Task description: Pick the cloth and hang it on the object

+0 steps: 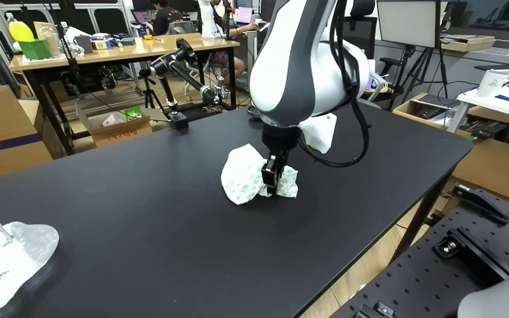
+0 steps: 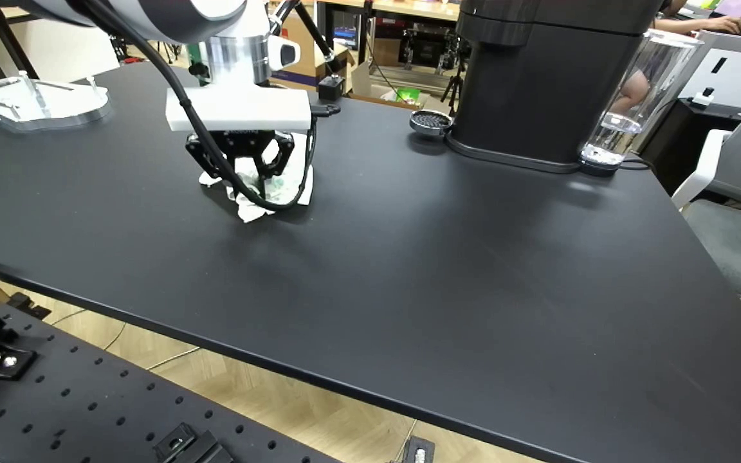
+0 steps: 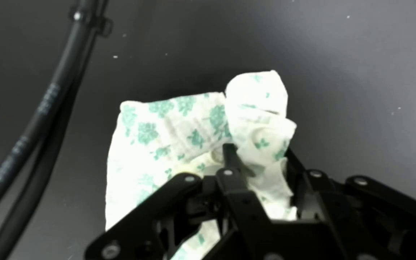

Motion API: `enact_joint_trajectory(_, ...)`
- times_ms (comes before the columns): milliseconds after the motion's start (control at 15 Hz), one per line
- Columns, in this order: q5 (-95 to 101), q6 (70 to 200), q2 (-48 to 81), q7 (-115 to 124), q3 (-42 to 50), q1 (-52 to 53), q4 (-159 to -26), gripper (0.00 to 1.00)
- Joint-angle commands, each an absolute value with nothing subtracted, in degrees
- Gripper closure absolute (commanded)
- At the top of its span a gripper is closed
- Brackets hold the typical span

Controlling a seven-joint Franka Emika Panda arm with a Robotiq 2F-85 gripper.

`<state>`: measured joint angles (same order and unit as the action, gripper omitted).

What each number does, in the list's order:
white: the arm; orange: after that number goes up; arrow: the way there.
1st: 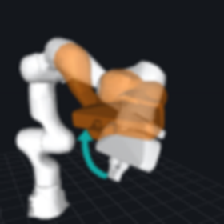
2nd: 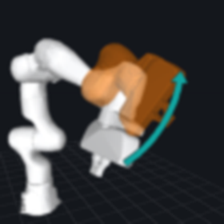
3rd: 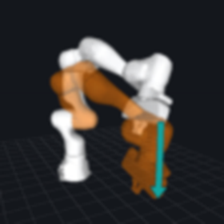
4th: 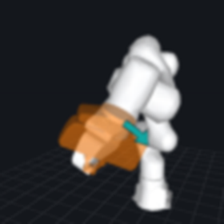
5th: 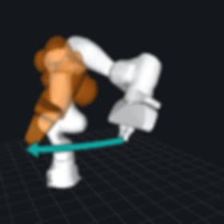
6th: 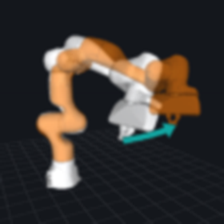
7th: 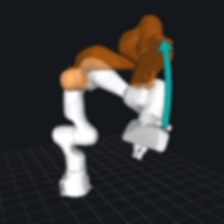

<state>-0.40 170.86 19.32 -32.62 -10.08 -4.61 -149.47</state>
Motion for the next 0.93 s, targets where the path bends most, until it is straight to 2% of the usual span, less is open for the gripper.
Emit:
enact_joint_trajectory(0,2.7,172.0,19.8,-29.2,-9.7,-5.3,-149.0,0.97)
enact_joint_trajectory(133,2.2,171.5,19.8,-27.7,-10.4,-6.0,-149.1,1.00)
enact_joint_trajectory(333,2.4,171.8,19.6,-24.8,-9.6,-5.3,-149.4,0.98)
enact_joint_trajectory(400,3.2,163.8,13.1,-23.2,-7.6,-4.5,-147.0,0.99)
enact_joint_trajectory(867,-1.7,133.8,5.2,-20.7,-5.8,-3.0,-129.7,0.99)
